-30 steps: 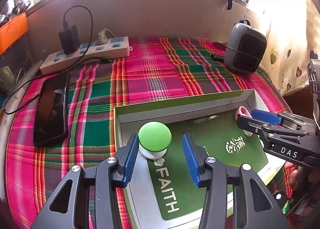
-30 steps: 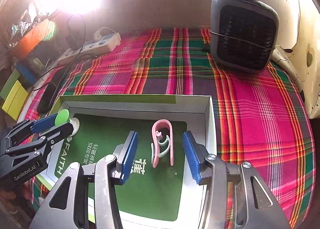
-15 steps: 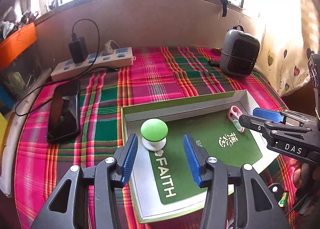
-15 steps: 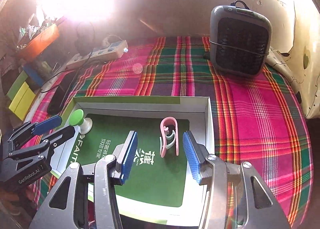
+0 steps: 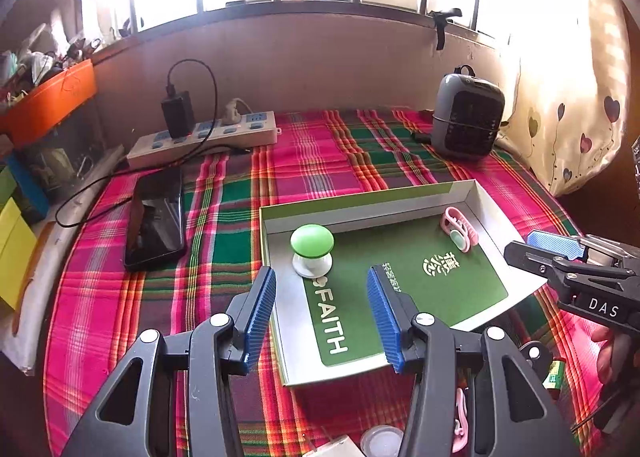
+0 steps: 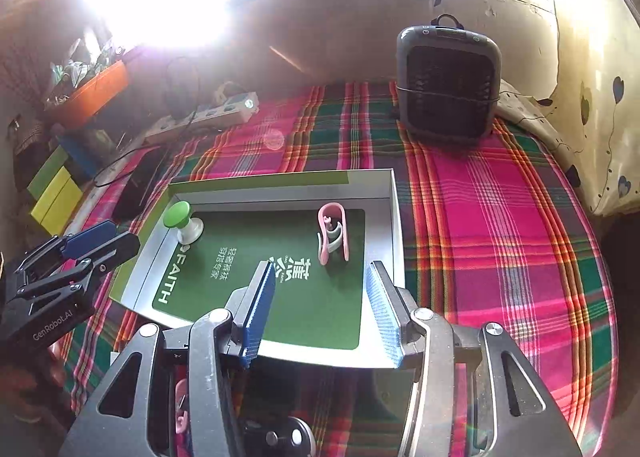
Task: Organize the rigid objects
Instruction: 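Withdraw both tools from the box back toward the remaining items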
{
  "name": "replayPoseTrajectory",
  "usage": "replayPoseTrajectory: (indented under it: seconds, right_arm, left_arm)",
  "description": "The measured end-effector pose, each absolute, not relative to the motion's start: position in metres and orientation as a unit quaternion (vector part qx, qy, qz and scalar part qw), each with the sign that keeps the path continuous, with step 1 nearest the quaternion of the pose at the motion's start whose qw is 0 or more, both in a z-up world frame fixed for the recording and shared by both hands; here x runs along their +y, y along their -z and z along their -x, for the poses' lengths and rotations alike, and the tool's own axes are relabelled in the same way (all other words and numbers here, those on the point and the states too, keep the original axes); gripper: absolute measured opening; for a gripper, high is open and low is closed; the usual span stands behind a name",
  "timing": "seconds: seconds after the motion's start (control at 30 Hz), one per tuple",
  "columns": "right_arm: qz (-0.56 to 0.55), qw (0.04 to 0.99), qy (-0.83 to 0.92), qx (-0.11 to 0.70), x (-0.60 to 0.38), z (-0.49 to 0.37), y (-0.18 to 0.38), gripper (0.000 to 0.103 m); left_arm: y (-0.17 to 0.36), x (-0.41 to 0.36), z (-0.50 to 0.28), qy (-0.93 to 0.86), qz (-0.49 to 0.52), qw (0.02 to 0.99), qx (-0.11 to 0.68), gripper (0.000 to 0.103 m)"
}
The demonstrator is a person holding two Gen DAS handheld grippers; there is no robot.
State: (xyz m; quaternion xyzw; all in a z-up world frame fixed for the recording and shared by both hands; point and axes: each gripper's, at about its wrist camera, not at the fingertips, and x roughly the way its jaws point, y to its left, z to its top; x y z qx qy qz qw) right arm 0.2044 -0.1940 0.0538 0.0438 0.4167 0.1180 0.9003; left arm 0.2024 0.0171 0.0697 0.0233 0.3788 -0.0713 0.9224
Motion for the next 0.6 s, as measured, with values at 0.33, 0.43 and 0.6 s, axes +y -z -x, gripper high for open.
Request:
replayPoseTrajectory:
  seconds: [0.33,0.43,0.6]
  right_arm:
    - [-0.045,0.904,-0.086,0.417,-0.208,-0.165,-0.05,0.048]
    - [-0.041,0.906,-0.079,0.414,-0.21,-0.149,-0.049,0.048]
    - [-0.044,0.905,-0.066,0.419,-0.214,-0.123,-0.043,0.048]
  left_arm:
    - [-0.064,0.025,-0.174,0.063,-0.022,0.924,0.377,0.047]
    - [-0.062,0.031,-0.164,0.068,-0.015,0.924,0.376,0.047]
    - [-0.054,0.048,-0.15,0.078,0.017,0.918,0.388,0.049]
